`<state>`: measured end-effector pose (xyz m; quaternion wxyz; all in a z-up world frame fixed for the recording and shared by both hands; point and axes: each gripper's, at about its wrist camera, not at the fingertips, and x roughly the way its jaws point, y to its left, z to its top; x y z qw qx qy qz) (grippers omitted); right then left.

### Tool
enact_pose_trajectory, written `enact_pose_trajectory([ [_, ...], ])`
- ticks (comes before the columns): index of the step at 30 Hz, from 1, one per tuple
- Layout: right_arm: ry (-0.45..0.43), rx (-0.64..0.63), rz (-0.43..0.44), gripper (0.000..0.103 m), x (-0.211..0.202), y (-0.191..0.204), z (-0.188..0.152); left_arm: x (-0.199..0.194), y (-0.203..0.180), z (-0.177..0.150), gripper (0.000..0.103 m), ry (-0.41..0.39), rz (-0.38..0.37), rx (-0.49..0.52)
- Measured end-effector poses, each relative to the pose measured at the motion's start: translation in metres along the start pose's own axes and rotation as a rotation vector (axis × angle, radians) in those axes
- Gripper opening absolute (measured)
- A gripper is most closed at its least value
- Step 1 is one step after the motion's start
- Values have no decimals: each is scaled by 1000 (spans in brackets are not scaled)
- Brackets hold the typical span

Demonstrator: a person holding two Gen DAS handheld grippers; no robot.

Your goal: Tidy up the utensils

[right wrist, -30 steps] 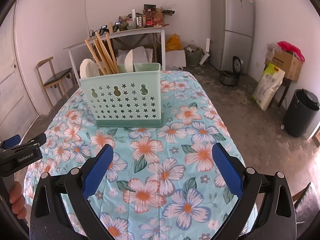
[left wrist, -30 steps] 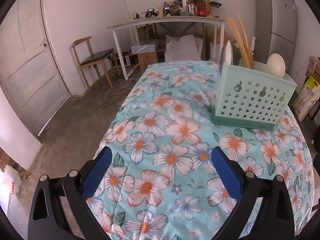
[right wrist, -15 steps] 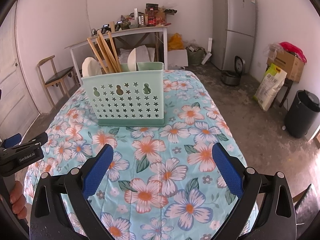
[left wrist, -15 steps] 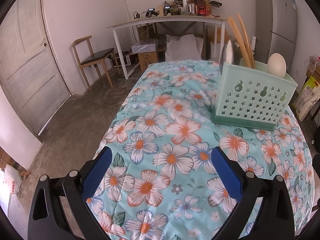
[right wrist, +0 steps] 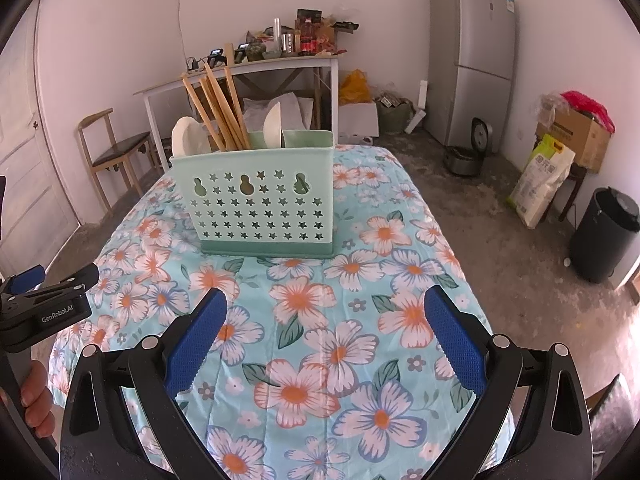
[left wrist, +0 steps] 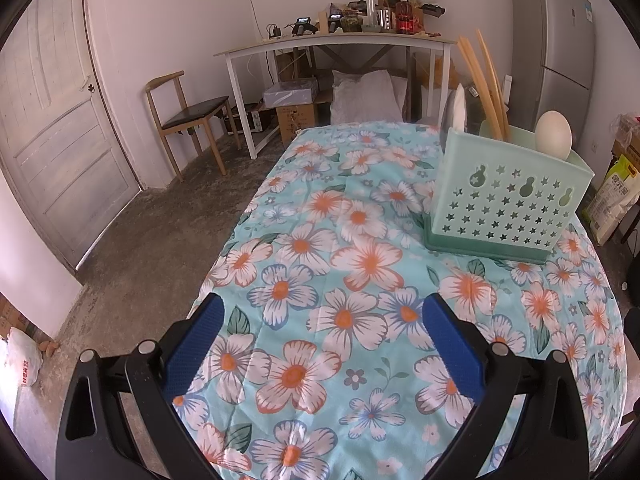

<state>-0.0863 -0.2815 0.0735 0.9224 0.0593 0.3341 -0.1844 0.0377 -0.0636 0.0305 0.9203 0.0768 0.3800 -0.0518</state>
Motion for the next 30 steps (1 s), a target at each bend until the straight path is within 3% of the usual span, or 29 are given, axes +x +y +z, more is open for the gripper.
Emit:
enact_pose_trajectory([
  [30,3,3,5,95,1,0,-1,-1,-5,-1,97,2,2,3],
])
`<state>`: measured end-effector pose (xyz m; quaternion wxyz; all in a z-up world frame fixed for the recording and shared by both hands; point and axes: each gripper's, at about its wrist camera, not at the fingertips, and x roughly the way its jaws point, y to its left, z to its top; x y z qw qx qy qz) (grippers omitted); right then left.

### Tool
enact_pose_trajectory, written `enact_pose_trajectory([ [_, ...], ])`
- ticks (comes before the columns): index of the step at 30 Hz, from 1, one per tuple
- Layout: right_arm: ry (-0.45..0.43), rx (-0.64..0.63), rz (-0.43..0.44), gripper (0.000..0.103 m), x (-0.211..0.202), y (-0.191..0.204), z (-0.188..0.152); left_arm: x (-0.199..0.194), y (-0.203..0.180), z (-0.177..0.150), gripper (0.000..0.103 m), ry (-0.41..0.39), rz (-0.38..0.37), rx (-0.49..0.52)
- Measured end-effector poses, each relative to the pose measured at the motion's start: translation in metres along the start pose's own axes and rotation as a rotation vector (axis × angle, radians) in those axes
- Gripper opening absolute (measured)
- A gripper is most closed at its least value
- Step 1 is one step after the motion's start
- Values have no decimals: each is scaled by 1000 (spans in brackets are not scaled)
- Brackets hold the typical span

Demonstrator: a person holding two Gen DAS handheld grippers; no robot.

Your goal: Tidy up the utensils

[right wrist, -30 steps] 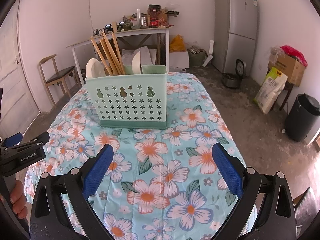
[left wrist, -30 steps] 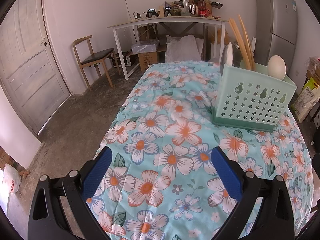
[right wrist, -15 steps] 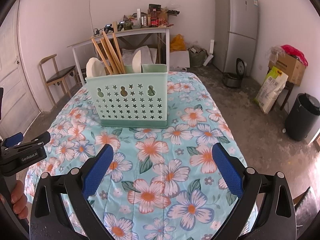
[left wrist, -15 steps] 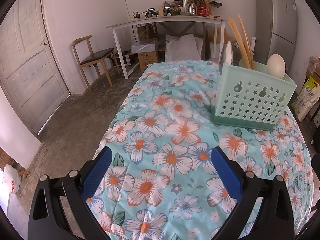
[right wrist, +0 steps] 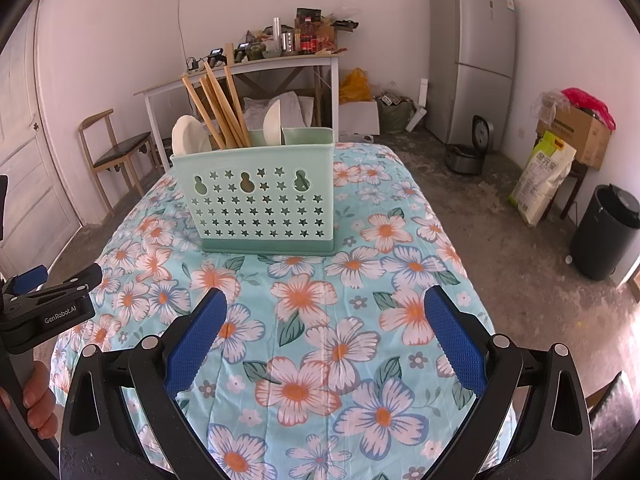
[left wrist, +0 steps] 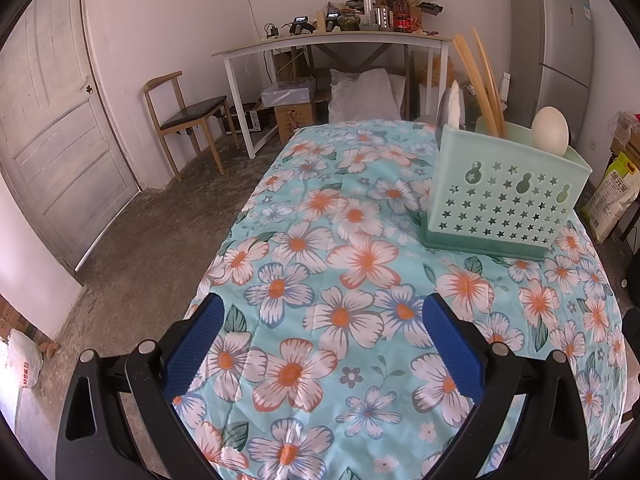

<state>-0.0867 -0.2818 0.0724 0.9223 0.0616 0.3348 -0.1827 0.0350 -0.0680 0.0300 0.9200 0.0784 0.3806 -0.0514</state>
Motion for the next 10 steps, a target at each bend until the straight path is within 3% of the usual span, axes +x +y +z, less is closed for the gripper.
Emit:
enact_pose_trajectory([
  [10,0,0,3,95,0,1,-1,-1,-1,-1,97,1,-4,3],
])
